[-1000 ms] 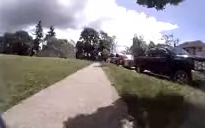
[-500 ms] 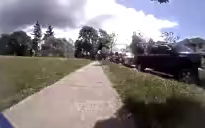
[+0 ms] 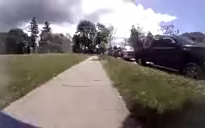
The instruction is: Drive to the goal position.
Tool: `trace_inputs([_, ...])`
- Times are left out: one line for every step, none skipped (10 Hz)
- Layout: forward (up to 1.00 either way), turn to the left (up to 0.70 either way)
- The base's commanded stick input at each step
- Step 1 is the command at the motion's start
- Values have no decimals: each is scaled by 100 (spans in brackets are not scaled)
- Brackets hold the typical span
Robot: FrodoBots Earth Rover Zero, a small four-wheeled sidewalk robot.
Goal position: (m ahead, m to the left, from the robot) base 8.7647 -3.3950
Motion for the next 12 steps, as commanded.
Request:
trace_inputs([70,24])
trace_inputs([70,35])
trace_inputs([70,35])
trace_inputs([70,35])
trace_inputs([70,35])
trace_inputs([70,31])
trace_inputs([70,14])
trace_inputs([70,0])
trace_inputs([70,0])
trace_inputs([70,0])
trace_inputs([70,0])
trace_inputs([70,0])
